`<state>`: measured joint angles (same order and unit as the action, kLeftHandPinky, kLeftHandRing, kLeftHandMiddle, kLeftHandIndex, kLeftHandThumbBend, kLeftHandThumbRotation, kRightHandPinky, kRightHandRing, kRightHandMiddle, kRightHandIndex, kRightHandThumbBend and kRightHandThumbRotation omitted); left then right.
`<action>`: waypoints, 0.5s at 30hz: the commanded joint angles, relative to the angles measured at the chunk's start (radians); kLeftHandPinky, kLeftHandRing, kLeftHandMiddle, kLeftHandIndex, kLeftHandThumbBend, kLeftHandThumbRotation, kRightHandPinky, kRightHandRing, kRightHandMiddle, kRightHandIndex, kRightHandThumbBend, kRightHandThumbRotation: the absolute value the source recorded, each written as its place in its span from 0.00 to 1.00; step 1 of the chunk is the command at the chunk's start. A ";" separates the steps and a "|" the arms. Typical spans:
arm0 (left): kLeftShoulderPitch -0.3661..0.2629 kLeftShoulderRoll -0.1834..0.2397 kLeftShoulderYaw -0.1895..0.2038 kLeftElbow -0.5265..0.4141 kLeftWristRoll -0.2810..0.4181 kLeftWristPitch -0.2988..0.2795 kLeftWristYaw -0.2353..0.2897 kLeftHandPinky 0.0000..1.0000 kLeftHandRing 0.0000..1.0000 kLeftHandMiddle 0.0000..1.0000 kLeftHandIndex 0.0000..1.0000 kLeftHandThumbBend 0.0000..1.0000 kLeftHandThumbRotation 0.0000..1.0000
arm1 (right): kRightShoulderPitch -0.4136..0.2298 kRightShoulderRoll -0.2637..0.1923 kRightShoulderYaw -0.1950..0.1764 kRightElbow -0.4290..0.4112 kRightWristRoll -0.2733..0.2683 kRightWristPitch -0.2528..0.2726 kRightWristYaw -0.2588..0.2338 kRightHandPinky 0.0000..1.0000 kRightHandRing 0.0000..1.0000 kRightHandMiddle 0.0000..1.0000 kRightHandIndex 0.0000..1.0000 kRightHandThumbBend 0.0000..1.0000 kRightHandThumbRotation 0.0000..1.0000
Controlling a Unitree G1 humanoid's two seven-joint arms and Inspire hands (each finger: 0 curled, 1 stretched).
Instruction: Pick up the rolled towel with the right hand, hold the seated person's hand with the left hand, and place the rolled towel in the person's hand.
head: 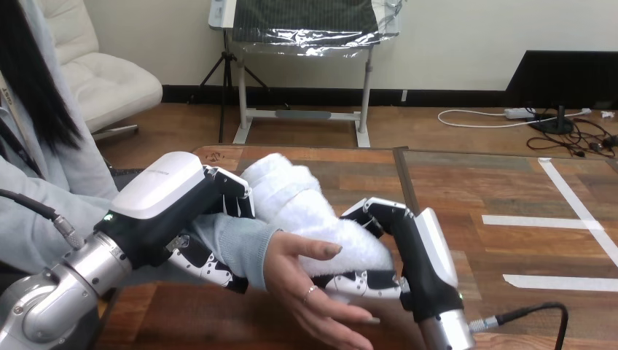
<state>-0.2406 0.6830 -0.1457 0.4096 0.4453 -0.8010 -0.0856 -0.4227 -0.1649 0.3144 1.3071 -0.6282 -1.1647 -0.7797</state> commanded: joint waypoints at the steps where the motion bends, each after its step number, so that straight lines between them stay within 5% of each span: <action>1: -0.072 -0.028 0.010 -0.043 -0.016 -0.025 0.008 0.26 0.29 0.34 0.35 1.00 0.00 | -0.028 -0.026 -0.025 -0.069 0.029 -0.057 -0.005 0.26 0.32 0.42 0.43 0.82 0.04; 15: -0.072 -0.032 0.008 -0.029 -0.027 -0.043 0.004 0.27 0.30 0.34 0.36 1.00 0.00 | 0.025 -0.026 -0.048 -0.093 0.089 -0.149 0.081 0.25 0.31 0.40 0.43 0.81 0.01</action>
<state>-0.2407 0.6830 -0.1457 0.4097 0.4398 -0.8189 -0.0881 -0.3769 -0.1806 0.2977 1.2878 -0.5814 -1.2411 -0.7223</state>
